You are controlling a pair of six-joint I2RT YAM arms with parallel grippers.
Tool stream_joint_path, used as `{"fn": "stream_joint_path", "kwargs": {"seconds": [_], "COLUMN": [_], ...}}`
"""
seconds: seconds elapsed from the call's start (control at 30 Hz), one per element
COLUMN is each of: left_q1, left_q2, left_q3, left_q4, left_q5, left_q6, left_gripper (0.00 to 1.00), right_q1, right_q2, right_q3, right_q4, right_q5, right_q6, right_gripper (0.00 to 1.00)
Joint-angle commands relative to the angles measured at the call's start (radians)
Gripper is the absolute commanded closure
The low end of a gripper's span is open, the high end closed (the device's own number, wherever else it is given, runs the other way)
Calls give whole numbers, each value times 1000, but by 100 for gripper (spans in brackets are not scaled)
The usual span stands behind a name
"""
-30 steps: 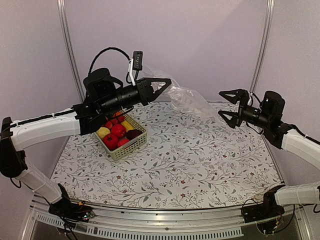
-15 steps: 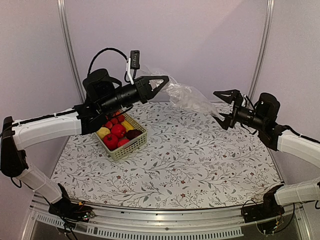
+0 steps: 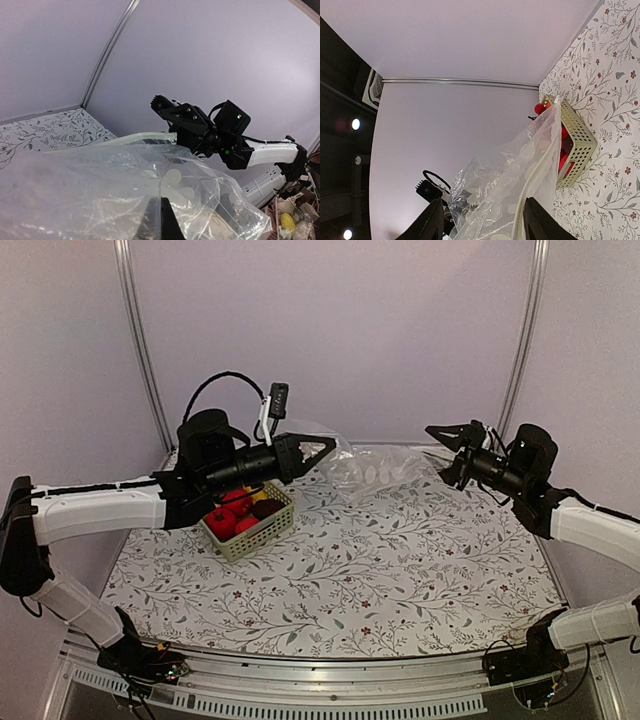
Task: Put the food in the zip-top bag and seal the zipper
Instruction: Pass from the left arm to the right, then pass from the right arm to the left
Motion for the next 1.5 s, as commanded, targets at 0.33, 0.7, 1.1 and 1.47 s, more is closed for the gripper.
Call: {"fn": "stream_joint_path", "kwargs": {"seconds": [0.33, 0.7, 1.1, 1.47], "left_q1": [12, 56, 240, 163], "left_q2": [-24, -97, -235, -50], "left_q3": [-47, -76, 9, 168], "left_q4": [-55, -337, -598, -307], "left_q5": [6, -136, -251, 170], "left_q6": [-38, 14, 189, 186], "left_gripper": [100, 1, 1, 1], "right_q1": [7, 7, 6, 7], "right_q2": [41, 27, 77, -40], "right_q3": [28, 307, 614, 581], "right_q4": [-95, -676, -1000, -799], "right_q5": [17, 153, -140, -347], "right_q6": [-138, -650, -1169, -1030], "right_gripper": [86, 100, 100, 100]}}
